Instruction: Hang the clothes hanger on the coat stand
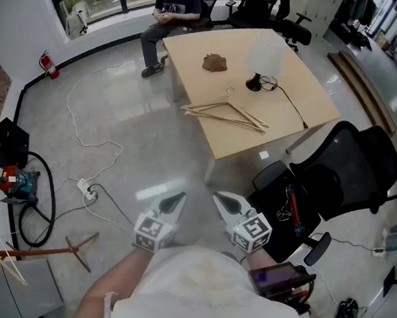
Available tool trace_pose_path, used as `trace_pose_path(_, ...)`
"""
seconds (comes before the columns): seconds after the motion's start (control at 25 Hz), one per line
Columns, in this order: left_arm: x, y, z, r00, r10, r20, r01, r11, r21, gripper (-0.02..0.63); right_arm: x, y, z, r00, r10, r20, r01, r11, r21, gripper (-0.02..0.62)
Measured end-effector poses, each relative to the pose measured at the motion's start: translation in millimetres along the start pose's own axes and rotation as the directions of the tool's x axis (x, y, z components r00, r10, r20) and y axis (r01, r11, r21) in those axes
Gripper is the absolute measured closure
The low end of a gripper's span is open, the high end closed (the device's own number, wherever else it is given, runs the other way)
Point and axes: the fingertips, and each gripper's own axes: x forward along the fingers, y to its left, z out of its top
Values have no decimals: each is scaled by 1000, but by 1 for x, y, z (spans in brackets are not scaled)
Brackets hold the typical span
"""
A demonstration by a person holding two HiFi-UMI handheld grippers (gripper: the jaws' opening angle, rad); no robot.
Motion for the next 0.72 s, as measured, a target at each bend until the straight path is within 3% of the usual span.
trace_pose_path(0.28,-16,-20,-9,999,27,-25,-27,1000,11,604,-24,12,-2,999,18,29,-19,1000,16,581)
trace_pose_path(0.52,-33,-9,-3,1000,-7,-22,8,999,36,604,-13,25,12,994,-13,104,8,999,41,581)
trace_pose_path(0.72,-45,11,-2,999,-40,-17,41,998,46,604,0,42,15,995,-52,84,52,999,2,581)
